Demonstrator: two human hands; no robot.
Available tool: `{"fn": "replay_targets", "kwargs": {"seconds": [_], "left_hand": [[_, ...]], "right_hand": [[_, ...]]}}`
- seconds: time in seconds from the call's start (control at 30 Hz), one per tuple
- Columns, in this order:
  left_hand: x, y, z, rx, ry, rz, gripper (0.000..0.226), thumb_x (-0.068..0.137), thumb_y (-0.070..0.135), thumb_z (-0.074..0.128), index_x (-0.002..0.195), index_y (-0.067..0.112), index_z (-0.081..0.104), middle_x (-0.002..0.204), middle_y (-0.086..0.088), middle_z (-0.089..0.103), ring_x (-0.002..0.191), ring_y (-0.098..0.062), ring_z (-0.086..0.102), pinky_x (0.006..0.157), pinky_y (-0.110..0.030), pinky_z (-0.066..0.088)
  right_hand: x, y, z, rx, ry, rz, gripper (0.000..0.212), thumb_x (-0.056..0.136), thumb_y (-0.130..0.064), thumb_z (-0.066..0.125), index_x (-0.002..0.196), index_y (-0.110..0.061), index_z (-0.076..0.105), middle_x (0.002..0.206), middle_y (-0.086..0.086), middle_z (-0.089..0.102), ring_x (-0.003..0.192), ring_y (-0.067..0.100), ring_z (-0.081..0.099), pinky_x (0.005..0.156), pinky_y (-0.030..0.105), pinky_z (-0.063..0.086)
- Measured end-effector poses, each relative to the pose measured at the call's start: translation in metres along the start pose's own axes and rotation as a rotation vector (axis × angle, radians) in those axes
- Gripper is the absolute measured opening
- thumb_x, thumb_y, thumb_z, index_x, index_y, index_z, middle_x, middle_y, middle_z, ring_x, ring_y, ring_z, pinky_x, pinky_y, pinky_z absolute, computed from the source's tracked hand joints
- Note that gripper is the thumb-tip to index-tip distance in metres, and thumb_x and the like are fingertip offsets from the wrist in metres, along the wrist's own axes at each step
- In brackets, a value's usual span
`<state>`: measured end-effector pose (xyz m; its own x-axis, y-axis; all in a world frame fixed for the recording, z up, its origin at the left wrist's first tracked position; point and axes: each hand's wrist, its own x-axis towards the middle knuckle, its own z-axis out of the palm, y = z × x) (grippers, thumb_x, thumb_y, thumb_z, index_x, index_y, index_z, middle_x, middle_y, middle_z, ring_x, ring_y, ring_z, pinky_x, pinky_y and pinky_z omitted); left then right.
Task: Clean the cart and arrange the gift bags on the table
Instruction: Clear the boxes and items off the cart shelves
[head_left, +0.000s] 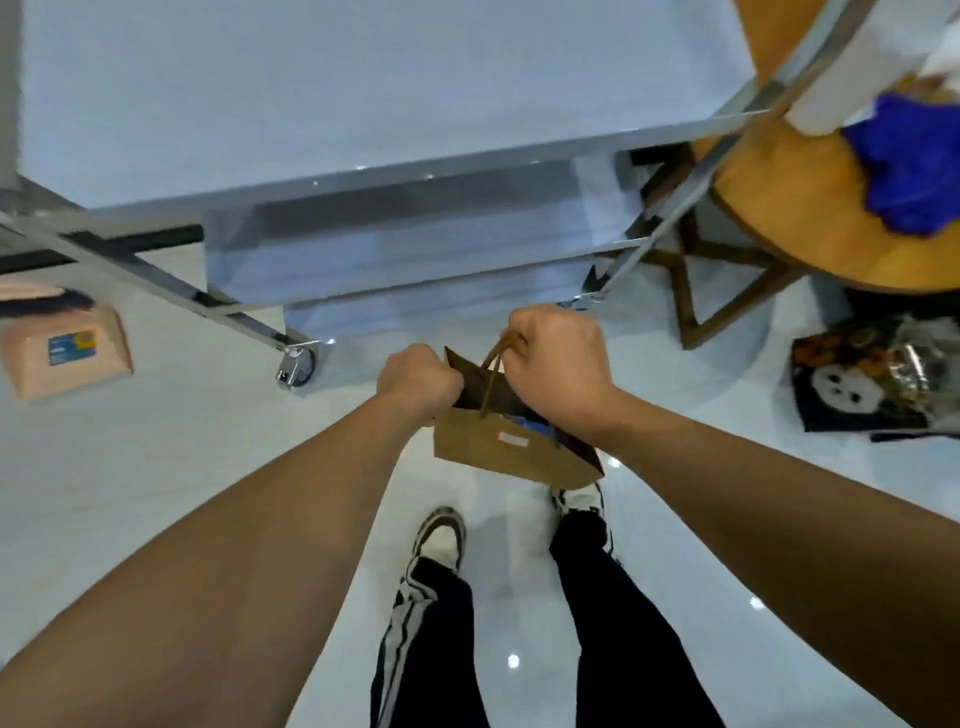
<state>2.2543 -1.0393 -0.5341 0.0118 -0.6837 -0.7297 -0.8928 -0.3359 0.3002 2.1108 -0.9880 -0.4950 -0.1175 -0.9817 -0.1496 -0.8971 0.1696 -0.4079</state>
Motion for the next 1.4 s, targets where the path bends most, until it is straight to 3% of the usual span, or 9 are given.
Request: {"fn": "replay_targets", "kwargs": {"seconds": [0.17,0.3,0.53,0.7,0.77,0.9,1.07,1.2,1.4], "left_hand": [[-0.105,0.099,-0.047,0.184,-0.059,0.323,0.019,0.087,0.026,0.068,0.078,0.01,0.068,0.076,-0.011,0.07,0.066,-0.028,0.071,0.059,-0.036,0.063],[-0.195,0.189,-0.076,0.271,-0.037,0.585,0.018,0.078,0.025,0.067,0.073,0.009,0.073,0.068,-0.011,0.073,0.06,-0.026,0.072,0.061,-0.038,0.063],[-0.38,0.326,-0.045,0.366,0.075,1.001,0.012,0.079,0.023,0.063,0.081,0.013,0.069,0.072,-0.008,0.072,0.062,-0.026,0.072,0.062,-0.042,0.064],[-0.512,0.387,0.036,0.435,0.131,1.235,0.018,0.085,0.024,0.063,0.074,0.013,0.07,0.069,-0.008,0.07,0.056,-0.023,0.07,0.052,-0.035,0.062],[-0.565,0.407,0.075,0.483,0.12,1.335,0.018,0.086,0.024,0.062,0.074,0.013,0.069,0.067,-0.006,0.069,0.054,-0.021,0.068,0.044,-0.029,0.055],[-0.657,0.435,0.169,0.545,-0.007,1.508,0.022,0.089,0.03,0.062,0.078,0.012,0.069,0.072,-0.007,0.071,0.061,-0.021,0.071,0.06,-0.037,0.063],[-0.758,0.442,0.303,0.63,-0.206,1.617,0.026,0.093,0.028,0.063,0.082,0.006,0.069,0.068,-0.01,0.072,0.057,-0.02,0.073,0.058,-0.034,0.063],[-0.816,0.44,0.405,0.814,-0.307,1.722,0.028,0.094,0.032,0.061,0.082,0.008,0.069,0.07,-0.008,0.073,0.058,-0.019,0.073,0.058,-0.033,0.063],[-0.874,0.439,0.538,1.031,-0.419,1.906,0.023,0.085,0.027,0.058,0.075,0.011,0.07,0.062,-0.005,0.071,0.059,-0.021,0.072,0.066,-0.038,0.064]], "right_hand": [[-0.07,-0.007,-0.135,-0.056,0.139,0.237,0.024,0.087,-0.019,0.056,0.065,-0.021,0.047,0.066,-0.002,0.049,0.068,0.023,0.052,0.055,0.033,0.034],[-0.137,0.005,-0.243,-0.034,0.349,0.464,0.028,0.083,-0.02,0.058,0.061,-0.02,0.04,0.063,0.0,0.046,0.07,0.028,0.053,0.056,0.035,0.038],[-0.261,0.052,-0.42,-0.087,0.738,0.763,0.015,0.088,-0.024,0.053,0.078,-0.014,0.056,0.087,0.004,0.048,0.086,0.026,0.046,0.068,0.036,0.04],[-0.381,0.104,-0.492,0.086,0.974,0.853,0.016,0.082,-0.018,0.054,0.066,-0.017,0.054,0.07,0.003,0.058,0.071,0.028,0.056,0.051,0.031,0.036],[-0.434,0.127,-0.512,0.147,1.083,0.881,0.018,0.082,-0.017,0.057,0.065,-0.017,0.059,0.068,0.002,0.061,0.071,0.027,0.059,0.055,0.036,0.047],[-0.542,0.172,-0.534,0.219,1.233,0.933,0.017,0.082,-0.012,0.061,0.066,-0.016,0.063,0.066,0.004,0.061,0.068,0.024,0.062,0.062,0.043,0.057],[-0.673,0.222,-0.537,0.181,1.349,1.113,0.016,0.075,-0.004,0.06,0.06,-0.009,0.059,0.059,0.005,0.052,0.06,0.02,0.054,0.052,0.034,0.046],[-0.756,0.259,-0.524,0.181,1.384,1.307,0.012,0.073,-0.002,0.057,0.062,-0.008,0.058,0.063,0.009,0.055,0.068,0.026,0.06,0.06,0.039,0.054],[-0.851,0.313,-0.491,0.261,1.63,1.518,0.03,0.073,0.008,0.054,0.053,-0.01,0.043,0.054,0.002,0.041,0.057,0.017,0.044,0.051,0.033,0.04]]}}
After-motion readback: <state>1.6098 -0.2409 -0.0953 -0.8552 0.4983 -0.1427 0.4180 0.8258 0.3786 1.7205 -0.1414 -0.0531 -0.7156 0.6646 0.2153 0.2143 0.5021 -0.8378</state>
